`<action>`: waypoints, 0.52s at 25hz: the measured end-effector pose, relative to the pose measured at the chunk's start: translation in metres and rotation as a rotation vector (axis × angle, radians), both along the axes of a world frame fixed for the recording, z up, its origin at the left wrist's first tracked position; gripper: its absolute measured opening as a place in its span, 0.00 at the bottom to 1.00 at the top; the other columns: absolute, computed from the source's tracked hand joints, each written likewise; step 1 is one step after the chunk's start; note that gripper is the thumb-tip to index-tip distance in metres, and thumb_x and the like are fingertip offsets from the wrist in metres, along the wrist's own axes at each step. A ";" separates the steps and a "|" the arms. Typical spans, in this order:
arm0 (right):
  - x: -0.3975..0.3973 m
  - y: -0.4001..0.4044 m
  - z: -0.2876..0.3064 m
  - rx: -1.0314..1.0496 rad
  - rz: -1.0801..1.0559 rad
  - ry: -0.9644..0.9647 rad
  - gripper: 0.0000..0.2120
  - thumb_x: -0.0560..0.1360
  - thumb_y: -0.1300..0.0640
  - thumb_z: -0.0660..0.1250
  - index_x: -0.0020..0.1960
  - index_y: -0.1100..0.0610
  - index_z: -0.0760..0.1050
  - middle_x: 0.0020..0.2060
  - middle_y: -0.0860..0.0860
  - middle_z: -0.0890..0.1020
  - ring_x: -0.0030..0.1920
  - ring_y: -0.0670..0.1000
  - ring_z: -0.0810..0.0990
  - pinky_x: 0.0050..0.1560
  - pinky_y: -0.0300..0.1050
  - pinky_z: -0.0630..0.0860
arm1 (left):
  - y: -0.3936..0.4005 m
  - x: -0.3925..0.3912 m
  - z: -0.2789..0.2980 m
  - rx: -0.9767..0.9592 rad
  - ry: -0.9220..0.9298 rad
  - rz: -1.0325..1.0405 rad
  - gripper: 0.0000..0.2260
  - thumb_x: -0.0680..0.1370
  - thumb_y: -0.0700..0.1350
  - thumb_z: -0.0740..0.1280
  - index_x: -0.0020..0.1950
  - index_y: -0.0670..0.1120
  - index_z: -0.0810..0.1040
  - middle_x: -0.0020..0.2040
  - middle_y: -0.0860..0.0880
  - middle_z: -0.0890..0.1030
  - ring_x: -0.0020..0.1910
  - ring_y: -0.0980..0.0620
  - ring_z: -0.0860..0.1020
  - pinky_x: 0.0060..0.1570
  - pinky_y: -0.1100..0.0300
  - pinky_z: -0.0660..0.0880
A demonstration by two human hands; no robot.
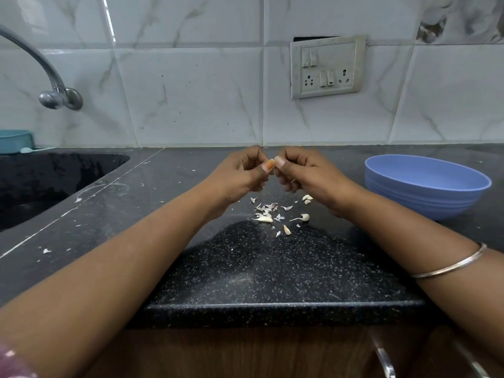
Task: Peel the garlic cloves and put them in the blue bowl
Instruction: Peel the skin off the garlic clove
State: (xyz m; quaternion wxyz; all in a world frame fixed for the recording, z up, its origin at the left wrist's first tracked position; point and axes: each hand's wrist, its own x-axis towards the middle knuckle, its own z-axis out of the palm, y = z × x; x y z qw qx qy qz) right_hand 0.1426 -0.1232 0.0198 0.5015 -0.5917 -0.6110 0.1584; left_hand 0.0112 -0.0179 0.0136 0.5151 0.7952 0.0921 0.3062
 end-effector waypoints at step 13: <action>-0.001 -0.001 0.001 -0.223 0.105 0.428 0.09 0.80 0.58 0.58 0.44 0.58 0.72 0.30 0.50 0.71 0.28 0.44 0.67 0.26 0.33 0.66 | 0.002 0.000 0.001 0.752 0.031 0.324 0.06 0.77 0.42 0.65 0.42 0.48 0.70 0.32 0.56 0.71 0.32 0.57 0.68 0.33 0.59 0.64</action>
